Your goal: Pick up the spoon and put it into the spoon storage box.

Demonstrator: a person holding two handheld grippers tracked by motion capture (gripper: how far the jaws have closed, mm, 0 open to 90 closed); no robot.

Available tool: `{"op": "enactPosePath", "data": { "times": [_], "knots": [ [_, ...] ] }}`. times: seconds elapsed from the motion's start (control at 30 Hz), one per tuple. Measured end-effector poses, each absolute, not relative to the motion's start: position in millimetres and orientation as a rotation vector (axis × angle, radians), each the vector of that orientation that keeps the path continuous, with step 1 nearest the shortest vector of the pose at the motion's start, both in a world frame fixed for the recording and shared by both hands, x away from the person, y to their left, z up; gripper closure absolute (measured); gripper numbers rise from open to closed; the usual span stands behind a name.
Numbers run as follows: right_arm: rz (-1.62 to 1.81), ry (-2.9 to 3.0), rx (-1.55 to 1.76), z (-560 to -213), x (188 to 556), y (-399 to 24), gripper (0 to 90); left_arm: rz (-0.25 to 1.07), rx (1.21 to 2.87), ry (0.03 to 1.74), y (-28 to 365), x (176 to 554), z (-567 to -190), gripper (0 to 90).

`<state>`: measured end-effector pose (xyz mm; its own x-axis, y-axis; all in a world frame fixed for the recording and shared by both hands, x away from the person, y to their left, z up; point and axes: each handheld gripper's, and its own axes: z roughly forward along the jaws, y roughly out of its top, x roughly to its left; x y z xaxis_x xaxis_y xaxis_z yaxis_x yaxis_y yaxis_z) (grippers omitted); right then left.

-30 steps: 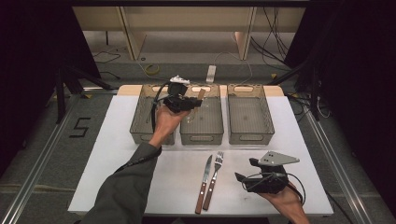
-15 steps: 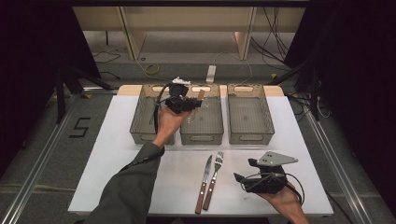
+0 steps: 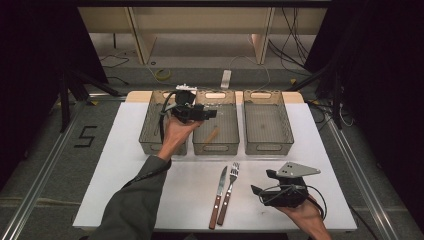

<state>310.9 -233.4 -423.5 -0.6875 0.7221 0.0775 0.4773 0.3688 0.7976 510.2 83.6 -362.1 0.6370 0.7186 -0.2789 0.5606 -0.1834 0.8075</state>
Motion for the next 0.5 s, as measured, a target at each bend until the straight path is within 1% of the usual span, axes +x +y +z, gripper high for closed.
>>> {"op": "enactPosePath", "data": {
  "times": [0.07, 0.23, 0.4, 0.5],
  "knots": [
    [1.234, 2.351, 1.054, -422, 310, -232, 25.4, 0.217, 1.882, 0.999, 89, 503, -357, 27.7],
    [1.25, 2.357, 1.051, -419, 311, -228, 25.4, 0.24, 1.826, 0.974, 106, 478, -346, 20.5],
    [1.257, 2.37, 1.042, -419, 311, -223, 25.8, 0.241, 1.816, 0.926, 115, 452, -351, 16.6],
    [1.246, 2.383, 1.029, -419, 309, -217, 25.8, 0.283, 1.827, 0.9, 119, 438, -358, 16.0]
  ]
}}
